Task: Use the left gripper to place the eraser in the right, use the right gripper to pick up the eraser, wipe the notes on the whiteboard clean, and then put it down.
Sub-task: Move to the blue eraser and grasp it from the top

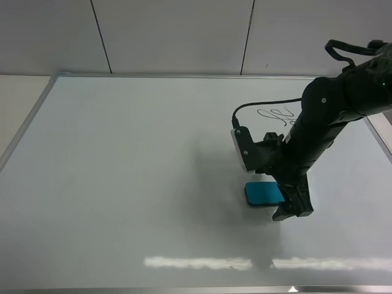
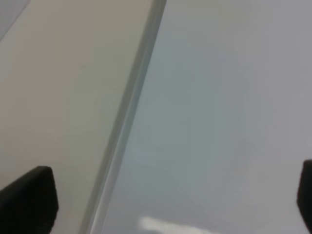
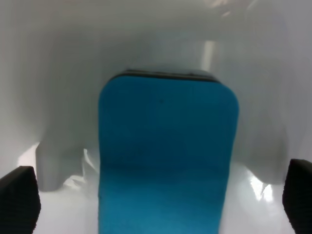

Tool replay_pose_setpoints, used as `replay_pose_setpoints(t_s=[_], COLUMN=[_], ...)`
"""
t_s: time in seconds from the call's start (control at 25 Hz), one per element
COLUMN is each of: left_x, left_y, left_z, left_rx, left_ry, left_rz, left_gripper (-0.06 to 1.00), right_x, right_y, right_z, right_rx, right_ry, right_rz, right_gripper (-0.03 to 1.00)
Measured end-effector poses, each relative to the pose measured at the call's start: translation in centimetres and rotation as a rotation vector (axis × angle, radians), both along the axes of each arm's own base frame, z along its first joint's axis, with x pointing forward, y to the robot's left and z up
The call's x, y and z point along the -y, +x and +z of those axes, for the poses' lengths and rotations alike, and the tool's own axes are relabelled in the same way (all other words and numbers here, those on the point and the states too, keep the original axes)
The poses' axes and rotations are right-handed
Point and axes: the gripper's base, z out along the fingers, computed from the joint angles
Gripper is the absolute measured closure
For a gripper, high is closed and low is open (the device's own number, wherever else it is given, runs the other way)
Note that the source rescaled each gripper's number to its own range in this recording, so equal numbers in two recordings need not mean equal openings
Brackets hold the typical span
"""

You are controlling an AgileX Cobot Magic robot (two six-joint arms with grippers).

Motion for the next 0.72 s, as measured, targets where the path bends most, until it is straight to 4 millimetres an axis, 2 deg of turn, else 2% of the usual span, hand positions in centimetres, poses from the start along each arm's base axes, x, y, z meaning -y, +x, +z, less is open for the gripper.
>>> replay_pose_setpoints(t_s=[0.16,0.2,0.24,0.28,0.32,0.36,0.4,0.44,0.72], left_x=[0.00,0.00,0.00,0.00,0.00,0.00,0.00,0.00,0.00], left_y=[0.00,0.00,0.00,0.00,0.00,0.00,0.00,0.00,0.00], left_z=[0.00,0.00,0.00,0.00,0.00,0.00,0.00,0.00,0.00], left_rx=[0.000,0.000,0.000,0.000,0.000,0.000,0.000,0.000,0.000], left_ry=[0.000,0.000,0.000,0.000,0.000,0.000,0.000,0.000,0.000], left_rz=[0.000,0.000,0.000,0.000,0.000,0.000,0.000,0.000,0.000], left_gripper=[-0.06,-0.06,-0.06,-0.06,-0.06,-0.06,-0.06,-0.06,-0.06], right_x=[0.00,0.00,0.00,0.00,0.00,0.00,0.00,0.00,0.00], right_y=[0.00,0.00,0.00,0.00,0.00,0.00,0.00,0.00,0.00], right_z=[0.00,0.00,0.00,0.00,0.00,0.00,0.00,0.00,0.02], right_rx=[0.000,-0.001,-0.002,-0.004,-0.004,-0.005,-0.006,-0.007,-0.010], right_ry=[0.000,0.000,0.001,0.001,0.002,0.002,0.002,0.003,0.002], right_rz=[-0.001,-0.006,-0.013,-0.023,-0.027,-0.031,-0.039,-0.045,-0.053], right_gripper=[-0.03,0.01,0.12,0.31,0.53,0.83,0.97,0.93,0.93])
